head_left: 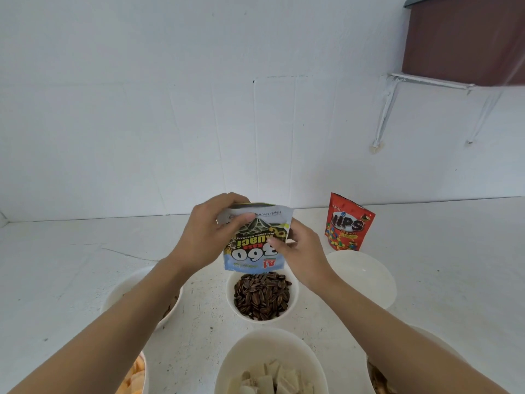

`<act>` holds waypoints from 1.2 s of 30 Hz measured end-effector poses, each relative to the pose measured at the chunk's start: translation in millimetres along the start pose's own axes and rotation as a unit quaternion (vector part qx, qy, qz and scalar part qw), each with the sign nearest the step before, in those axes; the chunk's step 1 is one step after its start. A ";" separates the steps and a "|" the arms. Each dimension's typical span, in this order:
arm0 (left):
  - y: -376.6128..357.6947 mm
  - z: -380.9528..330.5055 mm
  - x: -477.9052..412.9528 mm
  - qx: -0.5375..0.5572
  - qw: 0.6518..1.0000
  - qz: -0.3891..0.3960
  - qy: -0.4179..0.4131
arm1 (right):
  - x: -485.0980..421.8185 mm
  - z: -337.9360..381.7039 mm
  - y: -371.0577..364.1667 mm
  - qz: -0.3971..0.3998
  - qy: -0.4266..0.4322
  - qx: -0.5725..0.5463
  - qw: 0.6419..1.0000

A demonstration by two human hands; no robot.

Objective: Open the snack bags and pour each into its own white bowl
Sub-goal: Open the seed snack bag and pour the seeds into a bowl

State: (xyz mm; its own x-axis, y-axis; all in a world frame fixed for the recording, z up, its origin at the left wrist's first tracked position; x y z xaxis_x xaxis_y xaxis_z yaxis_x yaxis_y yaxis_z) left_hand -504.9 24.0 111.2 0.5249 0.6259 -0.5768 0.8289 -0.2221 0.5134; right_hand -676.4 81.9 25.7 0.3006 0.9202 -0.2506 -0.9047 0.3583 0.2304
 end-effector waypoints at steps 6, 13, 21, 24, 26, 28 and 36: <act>3.8 16.7 13.3 0.033 0.998 -0.017 0.051 | 5.8 -31.5 2.5 0.031 -0.068 0.113 0.991; 26.1 36.3 19.1 0.200 0.950 -0.175 0.167 | 4.3 -0.9 20.6 0.005 -0.073 0.009 0.997; 0.4 65.1 27.5 0.024 0.979 0.065 0.190 | 15.1 24.9 46.4 -0.144 -0.103 -0.069 0.982; -1.7 45.5 12.7 -0.074 0.993 0.042 0.087 | 21.2 37.3 49.3 -0.178 -0.063 -0.009 0.982; 1.8 25.8 -3.0 -0.132 0.991 0.006 0.028 | 26.6 45.5 56.0 -0.205 -0.048 0.015 0.978; 2.3 4.2 -18.3 -0.176 0.984 -0.014 -0.024 | 31.6 55.1 65.7 -0.228 -0.041 0.035 0.972; -55.3 -35.6 -41.0 -0.023 0.984 0.144 -0.107 | 57.9 87.6 85.6 -0.255 -0.010 0.152 0.955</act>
State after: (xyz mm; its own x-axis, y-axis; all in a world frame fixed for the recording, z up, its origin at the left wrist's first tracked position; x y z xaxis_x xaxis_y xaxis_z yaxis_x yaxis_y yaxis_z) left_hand -579.1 37.2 129.1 0.7694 0.3693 -0.5212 0.6329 -0.3304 0.7002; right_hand -710.1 179.6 113.3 0.6873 0.6154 -0.3858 -0.5108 0.7871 0.3457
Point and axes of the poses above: each hand's wrist, its own x-axis away from the middle knuckle, its own y-axis out of the back of the hand, z = x × y, the point moved 7 cm from there along -x, towards the middle knuckle, and after that the axes turned 5 degrees about -y, right-handed, at the moved point
